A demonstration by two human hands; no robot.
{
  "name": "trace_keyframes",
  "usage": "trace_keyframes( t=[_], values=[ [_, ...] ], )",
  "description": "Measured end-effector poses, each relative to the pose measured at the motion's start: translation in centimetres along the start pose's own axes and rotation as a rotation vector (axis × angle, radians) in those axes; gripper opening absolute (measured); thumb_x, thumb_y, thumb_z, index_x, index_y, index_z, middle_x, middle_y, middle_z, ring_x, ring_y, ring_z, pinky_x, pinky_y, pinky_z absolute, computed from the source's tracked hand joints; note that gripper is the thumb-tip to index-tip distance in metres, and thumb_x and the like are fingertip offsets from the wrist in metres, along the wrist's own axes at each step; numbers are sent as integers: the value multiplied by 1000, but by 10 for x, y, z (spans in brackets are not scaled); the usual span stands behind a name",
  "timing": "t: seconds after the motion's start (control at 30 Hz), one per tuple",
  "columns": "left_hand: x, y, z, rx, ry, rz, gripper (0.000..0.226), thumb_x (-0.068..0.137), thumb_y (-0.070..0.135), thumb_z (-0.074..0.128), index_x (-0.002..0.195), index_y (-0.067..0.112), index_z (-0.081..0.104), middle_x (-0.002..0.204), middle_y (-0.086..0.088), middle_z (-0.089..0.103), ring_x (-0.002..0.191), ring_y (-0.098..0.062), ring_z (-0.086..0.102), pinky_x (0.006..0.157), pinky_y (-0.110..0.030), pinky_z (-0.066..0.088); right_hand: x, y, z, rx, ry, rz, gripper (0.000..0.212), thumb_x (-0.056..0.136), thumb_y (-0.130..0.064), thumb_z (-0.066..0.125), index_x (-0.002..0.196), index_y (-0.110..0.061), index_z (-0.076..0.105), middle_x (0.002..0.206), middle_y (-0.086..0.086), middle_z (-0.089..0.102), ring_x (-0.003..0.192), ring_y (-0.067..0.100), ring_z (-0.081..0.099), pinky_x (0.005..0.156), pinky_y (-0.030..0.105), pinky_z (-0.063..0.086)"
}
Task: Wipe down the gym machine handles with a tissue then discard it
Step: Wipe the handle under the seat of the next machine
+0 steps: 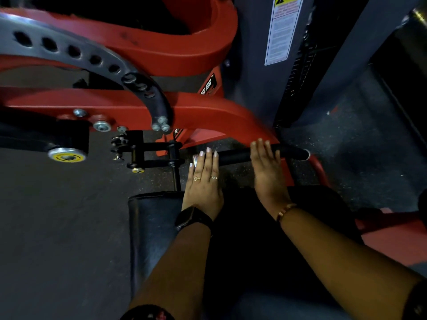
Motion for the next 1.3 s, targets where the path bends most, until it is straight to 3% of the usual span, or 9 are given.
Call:
trace_keyframes(
  t=[0.1, 0.27, 0.37, 0.57, 0.77, 0.87, 0.97, 1.13, 1.3],
  values=[
    [1, 0, 1, 15, -22, -5, 73, 79, 22, 28, 149, 5, 20, 157, -14, 26, 145, -25, 14, 116, -44, 16, 29, -2, 3, -15, -85, 126, 58, 86, 4, 25, 143, 4, 35, 147, 22, 39, 142, 37, 25, 116, 49, 8],
    [0, -3, 9, 39, -85, 9, 77, 81, 25, 34, 151, 8, 8, 161, -9, 7, 147, -19, -2, 120, -40, 2, 11, -65, 4, 88, -12, -139, 51, 89, -10, 29, 134, -1, 52, 137, 16, 53, 133, 31, 44, 114, 45, 23],
    [1, -1, 5, 48, -41, 7, 76, 78, 22, 36, 150, 6, 15, 159, -13, 20, 146, -24, 9, 116, -43, 11, -16, -43, 9, 75, 17, -184, 50, 91, -12, 35, 141, -8, 42, 147, 10, 43, 137, 25, 37, 115, 42, 19],
    [0, 0, 1, 27, -18, -20, 74, 78, 23, 28, 150, 5, 23, 157, -13, 26, 145, -24, 13, 115, -43, 13, 17, -22, 3, 13, 111, 85, 51, 85, 0, 29, 131, 6, 52, 137, 25, 50, 129, 41, 45, 106, 54, 25],
    [2, -2, 3, 57, -23, -16, 78, 76, 26, 29, 151, 5, 22, 158, -12, 22, 146, -24, 10, 119, -35, -9, -6, -37, 12, 15, 67, -207, 53, 89, -5, 37, 142, -5, 40, 149, 12, 39, 141, 23, 31, 116, 43, 22],
    [0, 2, -1, 92, 23, -12, 77, 75, 26, 33, 148, 2, 31, 155, -15, 30, 144, -26, 18, 118, -39, -2, -4, 7, 10, 15, 85, -95, 58, 86, -1, 34, 144, -5, 33, 151, 14, 36, 141, 25, 30, 113, 49, 28],
    [5, 5, 5, 154, -8, -68, 78, 74, 26, 39, 148, 1, 25, 155, -17, 30, 143, -31, 18, 117, -43, 1, 11, 9, 7, 1, 110, -5, 56, 83, 0, 33, 138, 1, 44, 145, 18, 44, 135, 33, 41, 112, 50, 26],
    [22, 28, 7, 130, -82, -220, 67, 85, 23, 33, 145, -3, 20, 152, -22, 32, 142, -32, 17, 117, -45, 5, -9, -32, 11, 17, 57, -218, 52, 88, -10, 36, 139, -3, 45, 146, 13, 43, 136, 27, 39, 117, 43, 19],
    [20, 40, 20, 55, -123, -275, 106, 74, 41, 57, 151, -1, -2, 160, -21, 3, 148, -33, -4, 116, -43, -14, -15, 35, 7, 18, 10, -59, 61, 85, -1, 25, 147, -2, 30, 153, 17, 30, 142, 32, 27, 115, 51, 17]
  ],
)
Point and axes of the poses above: each hand's wrist, its own x-axis towards the middle knuckle, its own z-axis out of the palm, y = z × x, the point moved 8 cm from there along x, towards the middle knuckle
